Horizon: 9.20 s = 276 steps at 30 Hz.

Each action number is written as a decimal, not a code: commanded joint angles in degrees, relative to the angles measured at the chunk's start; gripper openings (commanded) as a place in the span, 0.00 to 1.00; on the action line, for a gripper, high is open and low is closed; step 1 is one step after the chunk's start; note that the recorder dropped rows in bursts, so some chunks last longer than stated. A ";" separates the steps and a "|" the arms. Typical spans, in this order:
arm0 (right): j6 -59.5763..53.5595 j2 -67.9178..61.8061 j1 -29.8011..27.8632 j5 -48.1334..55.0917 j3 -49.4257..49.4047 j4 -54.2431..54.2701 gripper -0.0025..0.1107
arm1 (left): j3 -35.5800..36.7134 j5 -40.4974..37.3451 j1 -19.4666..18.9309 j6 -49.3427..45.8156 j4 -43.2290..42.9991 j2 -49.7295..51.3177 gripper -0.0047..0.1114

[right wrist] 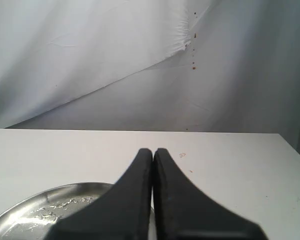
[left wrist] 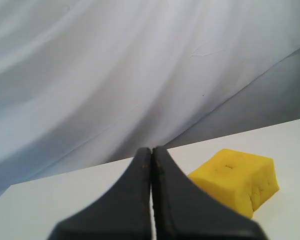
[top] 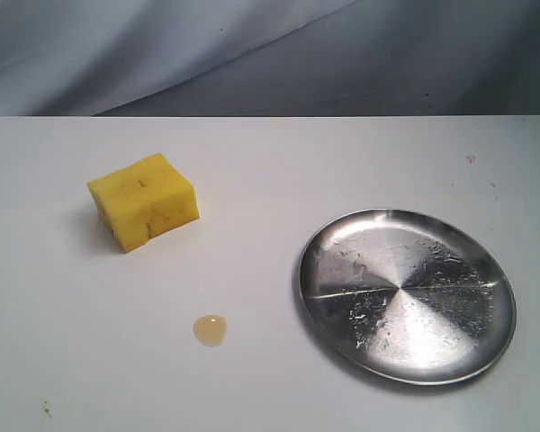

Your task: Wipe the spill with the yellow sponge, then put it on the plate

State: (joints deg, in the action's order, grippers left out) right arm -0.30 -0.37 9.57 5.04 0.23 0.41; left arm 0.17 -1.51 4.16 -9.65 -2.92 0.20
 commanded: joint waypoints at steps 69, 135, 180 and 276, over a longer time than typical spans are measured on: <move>5.50 -130.91 38.45 18.15 104.31 8.03 0.71 | -0.17 0.26 -0.19 0.49 0.50 -0.20 0.04; 12.82 -105.91 47.90 13.70 57.43 -0.41 0.02 | -0.17 0.26 -0.19 0.49 0.50 -0.20 0.04; 12.74 -114.85 52.36 31.01 70.36 -5.49 0.02 | -0.17 0.26 -0.19 0.49 0.50 -0.20 0.04; 13.72 -103.38 28.38 39.13 78.64 -13.32 0.02 | -0.17 0.26 -0.19 0.49 0.50 -0.20 0.04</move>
State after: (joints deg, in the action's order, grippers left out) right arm 11.89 -107.63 39.80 46.83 84.91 -12.34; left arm 0.17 -1.51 4.06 -9.65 -2.92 0.20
